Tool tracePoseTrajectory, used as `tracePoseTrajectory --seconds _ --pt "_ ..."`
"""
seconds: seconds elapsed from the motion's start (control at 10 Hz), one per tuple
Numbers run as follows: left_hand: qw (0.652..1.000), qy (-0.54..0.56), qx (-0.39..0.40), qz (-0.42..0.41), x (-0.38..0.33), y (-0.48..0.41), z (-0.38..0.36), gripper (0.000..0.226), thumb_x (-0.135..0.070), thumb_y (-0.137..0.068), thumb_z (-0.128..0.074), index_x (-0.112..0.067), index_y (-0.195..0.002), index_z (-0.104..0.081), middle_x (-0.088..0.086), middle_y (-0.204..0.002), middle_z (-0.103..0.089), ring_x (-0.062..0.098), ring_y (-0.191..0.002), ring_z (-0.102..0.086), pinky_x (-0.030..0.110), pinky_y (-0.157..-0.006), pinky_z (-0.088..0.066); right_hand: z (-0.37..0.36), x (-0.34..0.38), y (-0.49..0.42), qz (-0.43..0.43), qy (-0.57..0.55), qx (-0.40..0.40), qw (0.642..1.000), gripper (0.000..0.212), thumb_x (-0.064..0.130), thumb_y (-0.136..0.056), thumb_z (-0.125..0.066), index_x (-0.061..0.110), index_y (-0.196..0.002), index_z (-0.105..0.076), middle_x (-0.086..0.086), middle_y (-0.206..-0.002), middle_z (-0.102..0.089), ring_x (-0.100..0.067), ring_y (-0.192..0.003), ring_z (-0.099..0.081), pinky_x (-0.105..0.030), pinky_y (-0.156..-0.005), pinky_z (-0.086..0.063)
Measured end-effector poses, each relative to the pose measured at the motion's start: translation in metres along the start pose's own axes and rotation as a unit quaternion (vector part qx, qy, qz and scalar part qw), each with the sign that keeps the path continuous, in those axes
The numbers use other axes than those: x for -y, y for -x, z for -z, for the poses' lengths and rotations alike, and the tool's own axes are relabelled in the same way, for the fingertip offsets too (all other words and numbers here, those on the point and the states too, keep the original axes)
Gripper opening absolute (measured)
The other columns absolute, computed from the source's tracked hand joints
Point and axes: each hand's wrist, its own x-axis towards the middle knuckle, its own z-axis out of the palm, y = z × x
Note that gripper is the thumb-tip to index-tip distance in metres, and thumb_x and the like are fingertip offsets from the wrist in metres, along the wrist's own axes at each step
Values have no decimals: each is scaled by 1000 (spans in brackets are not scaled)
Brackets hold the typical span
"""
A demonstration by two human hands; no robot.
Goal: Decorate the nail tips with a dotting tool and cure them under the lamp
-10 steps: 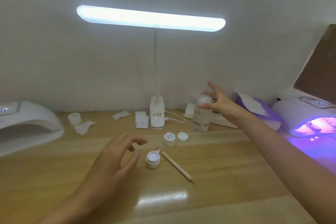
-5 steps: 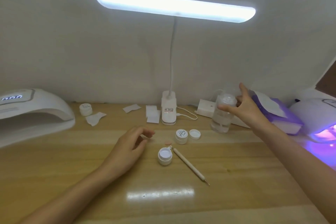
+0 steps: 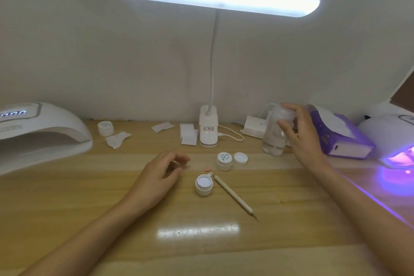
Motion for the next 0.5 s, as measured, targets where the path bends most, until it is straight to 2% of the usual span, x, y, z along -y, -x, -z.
tracePoseTrajectory --seconds 0.1,0.2,0.3,0.4,0.5 --pt "1000 -7 4 -7 0 0 0 30 -2 -94 -55 -27 -107 -64 -15 -111 -62 -7 -99 -56 6 -84 -41 1 -3 7 7 29 8 1000 44 32 -98 -55 23 -139 -44 15 -127 -44 -1 -111 -45 -13 -82 -42" --pt "1000 -3 -3 -9 1 0 -1 31 0 -94 -54 -26 -106 -65 -14 -111 -63 -5 -97 -57 7 -83 -41 3 -4 7 17 75 19 997 50 33 -97 -57 22 -143 -41 6 -137 -43 2 -115 -38 -23 -86 -41" --pt "1000 11 -17 1 1 0 0 30 0 -95 -52 -25 -107 -66 -14 -109 -64 -5 -96 -57 6 -80 -41 3 -2 8 4 131 20 991 51 36 -98 -55 26 -145 -38 -2 -142 -42 -10 -126 -37 -32 -88 -38" --pt "999 6 -32 13 -1 0 4 29 -2 -97 -50 -24 -107 -66 -13 -105 -66 -5 -95 -59 5 -77 -41 9 0 8 -22 186 37 982 53 45 -97 -51 37 -146 -33 -2 -143 -37 -23 -131 -35 -37 -80 -39" --pt "999 -35 -17 21 -7 4 6 26 -5 -98 -50 -24 -108 -65 -11 -102 -65 0 -97 -59 5 -78 -41 20 10 12 -33 185 39 981 65 42 -95 -56 36 -152 -25 -3 -154 -25 -30 -137 -26 -47 -96 -39"
